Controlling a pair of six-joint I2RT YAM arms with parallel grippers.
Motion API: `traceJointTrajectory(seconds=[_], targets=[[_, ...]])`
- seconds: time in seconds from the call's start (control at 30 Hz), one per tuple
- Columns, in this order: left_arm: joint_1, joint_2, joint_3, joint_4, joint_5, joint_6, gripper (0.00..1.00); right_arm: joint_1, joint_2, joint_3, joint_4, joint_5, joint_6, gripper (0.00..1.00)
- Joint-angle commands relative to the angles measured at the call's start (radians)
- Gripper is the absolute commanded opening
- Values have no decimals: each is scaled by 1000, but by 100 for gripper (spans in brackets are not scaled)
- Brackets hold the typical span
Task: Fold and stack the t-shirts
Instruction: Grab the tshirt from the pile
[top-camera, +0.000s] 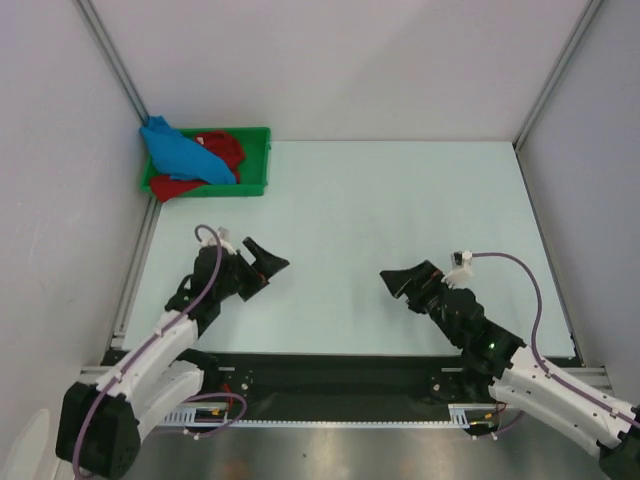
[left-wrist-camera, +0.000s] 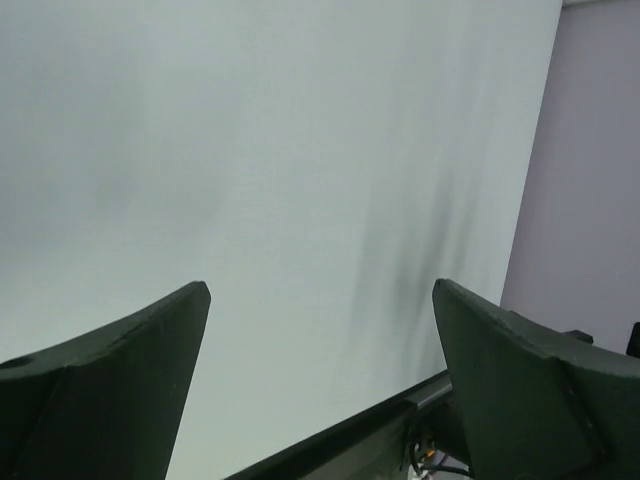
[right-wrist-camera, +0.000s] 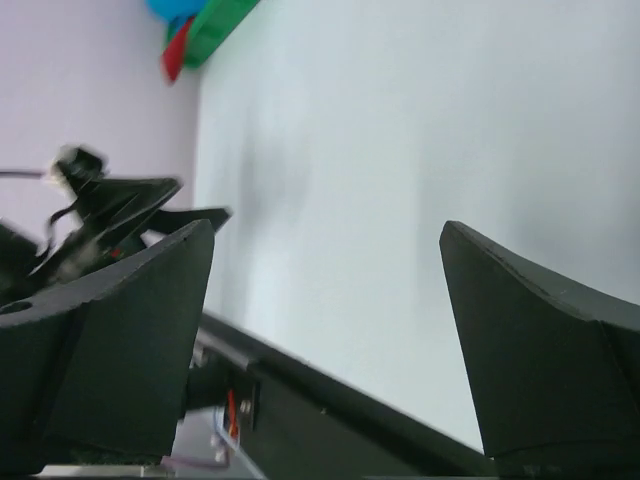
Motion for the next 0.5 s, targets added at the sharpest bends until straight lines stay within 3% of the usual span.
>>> traceJointTrajectory(seconds=[0.0, 0.1, 0.2, 0.27, 0.33, 0.47], targets=[[90, 168, 216, -40, 130, 213, 100, -180, 65, 105, -254, -62, 27, 100], [194, 343, 366, -17, 281, 264, 100, -323, 94, 145, -308, -203, -51, 100], [285, 449, 523, -31, 279, 290, 100, -405, 94, 144, -271, -317, -151, 100], [326, 543, 671, -75, 225, 350, 100, -481, 97, 148, -251, -369, -178, 100], [326, 613, 800, -150, 58, 401, 100, -523, 113, 151, -240, -461, -201, 100], [388, 878, 1151, -238, -42, 444, 100, -586, 177, 159, -219, -566, -241, 100]])
